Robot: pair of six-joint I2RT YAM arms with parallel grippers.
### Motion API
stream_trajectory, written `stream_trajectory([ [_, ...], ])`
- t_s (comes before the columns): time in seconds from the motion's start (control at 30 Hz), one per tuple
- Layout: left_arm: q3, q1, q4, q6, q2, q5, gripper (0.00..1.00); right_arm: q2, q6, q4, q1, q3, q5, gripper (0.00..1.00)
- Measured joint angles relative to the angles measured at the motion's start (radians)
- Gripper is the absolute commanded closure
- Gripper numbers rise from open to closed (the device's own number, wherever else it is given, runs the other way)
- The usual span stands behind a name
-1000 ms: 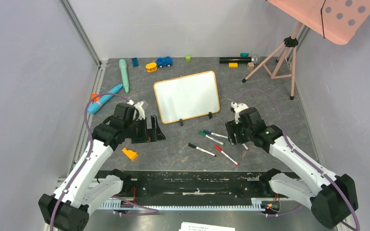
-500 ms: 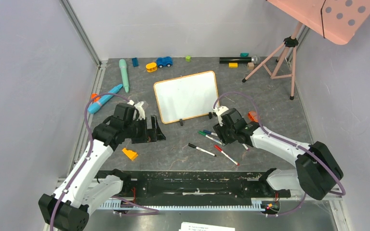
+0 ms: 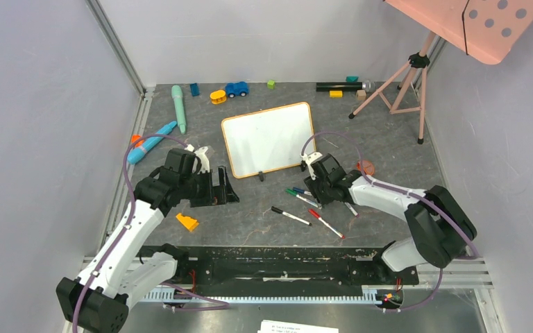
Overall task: Write a sentence on the whiteboard
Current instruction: Pick up the whiteboard marker from the center of the board.
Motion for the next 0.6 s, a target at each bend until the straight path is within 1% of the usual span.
stream_trajectory([
  [0.1,0.0,0.0,0.0,0.0,0.0,0.0,0.0,0.04,0.006,0.001,0.0,0.007,-0.011,0.75],
  [0.2,0.0,0.0,0.0,0.0,0.0,0.001,0.0,0.064,0.014,0.013,-0.001,0.027,-0.021,0.98],
  [0.23,0.0,0.0,0.0,0.0,0.0,0.001,0.0,0.069,0.016,0.015,-0.001,0.03,-0.023,1.0],
  [0.43,0.0,0.0,0.0,0.0,0.0,0.006,0.0,0.061,0.031,0.009,-0.001,0.032,-0.021,1.0],
  [0.6,0.0,0.0,0.004,0.0,0.003,0.032,0.0,-0.016,0.031,-0.045,-0.001,0.05,-0.026,1.0],
])
